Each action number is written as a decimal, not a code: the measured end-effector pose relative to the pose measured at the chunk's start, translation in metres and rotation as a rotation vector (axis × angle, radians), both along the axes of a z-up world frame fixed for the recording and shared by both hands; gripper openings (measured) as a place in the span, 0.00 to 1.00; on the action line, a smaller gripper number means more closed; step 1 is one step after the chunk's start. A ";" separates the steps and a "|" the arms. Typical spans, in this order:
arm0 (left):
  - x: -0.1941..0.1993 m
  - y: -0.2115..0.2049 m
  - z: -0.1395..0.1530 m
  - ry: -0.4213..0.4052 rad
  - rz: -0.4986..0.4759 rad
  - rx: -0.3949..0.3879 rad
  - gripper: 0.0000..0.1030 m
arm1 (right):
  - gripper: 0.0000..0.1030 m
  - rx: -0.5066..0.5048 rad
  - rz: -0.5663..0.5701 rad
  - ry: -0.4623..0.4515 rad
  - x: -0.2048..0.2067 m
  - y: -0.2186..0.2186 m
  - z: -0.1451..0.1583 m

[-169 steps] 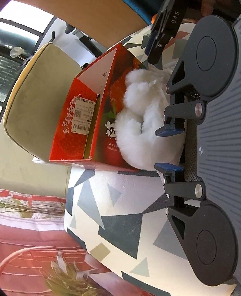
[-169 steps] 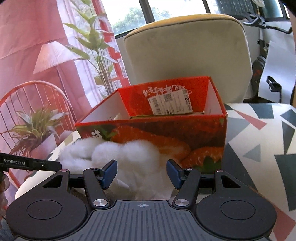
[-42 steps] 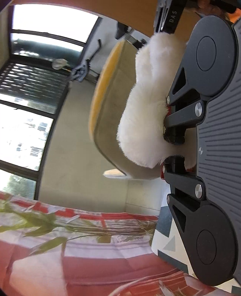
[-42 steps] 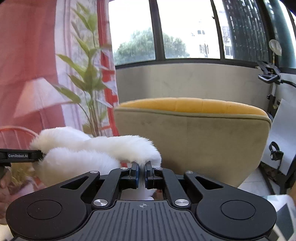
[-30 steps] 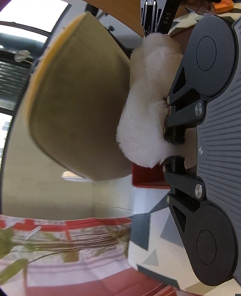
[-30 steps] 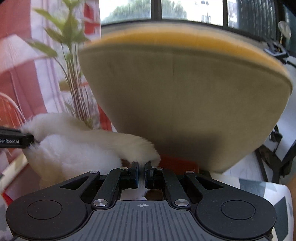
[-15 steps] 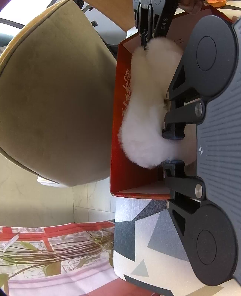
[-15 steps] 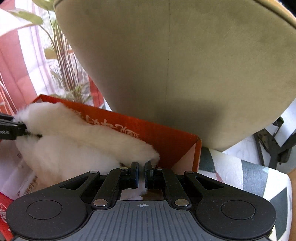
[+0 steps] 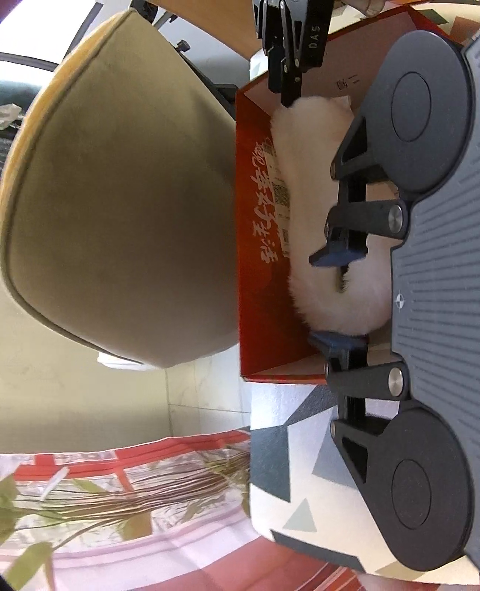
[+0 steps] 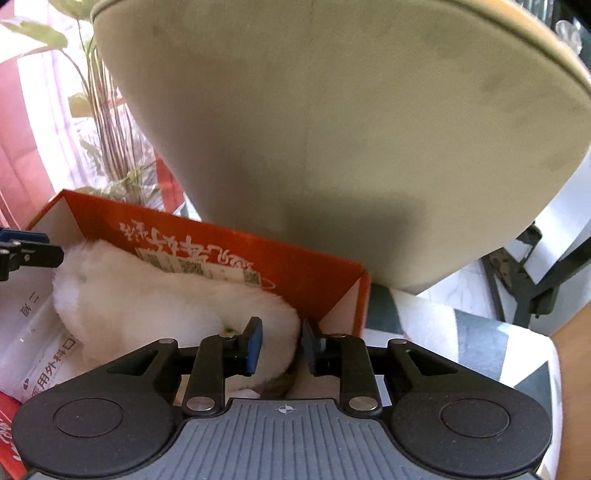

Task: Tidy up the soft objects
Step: 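Lower the fluffy item into the red box and open both grippers, then move both grippers back down to the pile of items on the table, then close both grippers on the black mesh glove on the grey towel, then lift the black glove with both grippers and carry it over the red box, then lower the black glove into the red box and open both grippers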

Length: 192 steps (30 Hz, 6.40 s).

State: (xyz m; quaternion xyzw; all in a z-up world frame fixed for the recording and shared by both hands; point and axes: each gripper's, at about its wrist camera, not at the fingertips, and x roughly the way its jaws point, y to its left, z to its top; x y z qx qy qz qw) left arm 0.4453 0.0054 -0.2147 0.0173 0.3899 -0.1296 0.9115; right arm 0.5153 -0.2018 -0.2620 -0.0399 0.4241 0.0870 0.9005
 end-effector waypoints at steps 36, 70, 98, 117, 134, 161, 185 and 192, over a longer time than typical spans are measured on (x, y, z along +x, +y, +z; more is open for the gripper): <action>-0.228 0.017 0.063 -0.293 0.026 -0.095 1.00 | 1.00 0.288 -0.047 -0.373 -0.239 -0.020 0.081; -0.299 0.048 -0.065 0.139 0.036 -0.141 0.74 | 0.69 0.262 0.151 -0.095 -0.347 0.042 -0.049; -0.308 0.048 -0.098 0.241 -0.003 -0.150 0.41 | 0.58 0.187 0.237 -0.126 -0.359 0.064 -0.072; -0.327 0.049 -0.063 0.055 -0.042 -0.197 0.19 | 0.09 0.333 0.254 -0.205 -0.370 0.048 -0.046; -0.296 0.035 0.026 -0.176 -0.106 -0.248 0.19 | 0.09 0.526 0.193 -0.413 -0.337 0.008 0.030; -0.079 -0.020 -0.007 0.080 -0.104 -0.042 0.19 | 0.09 0.354 -0.023 -0.059 -0.126 0.013 -0.003; -0.094 -0.002 0.024 -0.155 -0.097 0.017 1.00 | 0.27 0.271 -0.030 -0.061 -0.127 0.049 -0.022; -0.130 0.010 0.031 -0.220 -0.026 0.007 1.00 | 1.00 0.316 -0.097 -0.271 -0.168 0.018 0.000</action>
